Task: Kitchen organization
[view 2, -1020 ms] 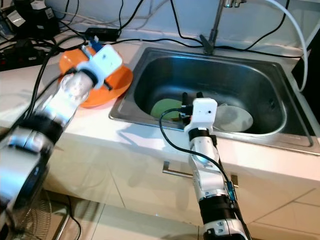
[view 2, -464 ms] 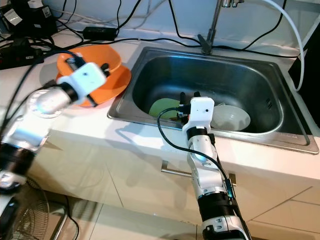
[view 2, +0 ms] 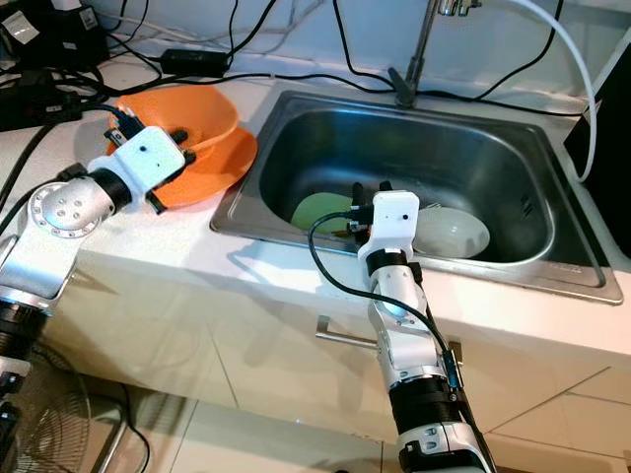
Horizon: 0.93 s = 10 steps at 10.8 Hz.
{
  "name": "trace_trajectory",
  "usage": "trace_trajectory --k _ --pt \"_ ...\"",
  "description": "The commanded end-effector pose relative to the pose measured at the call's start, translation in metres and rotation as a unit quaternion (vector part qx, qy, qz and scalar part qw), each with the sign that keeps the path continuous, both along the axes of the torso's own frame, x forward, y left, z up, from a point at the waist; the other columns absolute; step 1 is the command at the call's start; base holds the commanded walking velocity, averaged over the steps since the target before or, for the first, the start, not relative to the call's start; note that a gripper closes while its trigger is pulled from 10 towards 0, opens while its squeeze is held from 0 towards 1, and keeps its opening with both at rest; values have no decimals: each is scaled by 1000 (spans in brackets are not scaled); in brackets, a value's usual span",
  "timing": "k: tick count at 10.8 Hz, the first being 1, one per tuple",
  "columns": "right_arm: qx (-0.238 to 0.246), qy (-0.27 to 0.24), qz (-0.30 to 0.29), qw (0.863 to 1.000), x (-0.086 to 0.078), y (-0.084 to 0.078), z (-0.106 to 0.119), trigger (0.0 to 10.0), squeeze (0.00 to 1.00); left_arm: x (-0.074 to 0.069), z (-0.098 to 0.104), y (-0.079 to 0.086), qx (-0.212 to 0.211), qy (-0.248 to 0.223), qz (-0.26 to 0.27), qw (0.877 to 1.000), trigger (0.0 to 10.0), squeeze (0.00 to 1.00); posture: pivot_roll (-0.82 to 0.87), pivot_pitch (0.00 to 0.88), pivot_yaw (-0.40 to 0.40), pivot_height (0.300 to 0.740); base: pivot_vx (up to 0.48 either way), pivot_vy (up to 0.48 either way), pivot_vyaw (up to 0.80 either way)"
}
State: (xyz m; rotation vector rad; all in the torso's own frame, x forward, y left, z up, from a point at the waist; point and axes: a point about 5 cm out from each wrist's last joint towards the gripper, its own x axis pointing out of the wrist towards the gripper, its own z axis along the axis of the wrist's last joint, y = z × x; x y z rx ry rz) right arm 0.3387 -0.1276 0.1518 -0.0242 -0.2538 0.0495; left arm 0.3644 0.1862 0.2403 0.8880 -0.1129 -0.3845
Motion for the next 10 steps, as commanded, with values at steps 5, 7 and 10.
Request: trace_trajectory --k 5,7,10 --pt "-1 32 -12 999 1 -9 -13 10000 0 -19 24 -4 -16 -33 -34 999 10000 0 219 89 -13 740 0 0 0" --pt "1 34 -12 999 1 -8 -14 10000 0 -38 8 -17 -18 14 -107 994 10000 0 228 89 -16 740 0 0 0" --pt "0 32 -7 999 4 -7 -13 10000 0 -42 -3 -24 -21 22 -109 994 10000 0 228 82 -24 740 0 0 0"
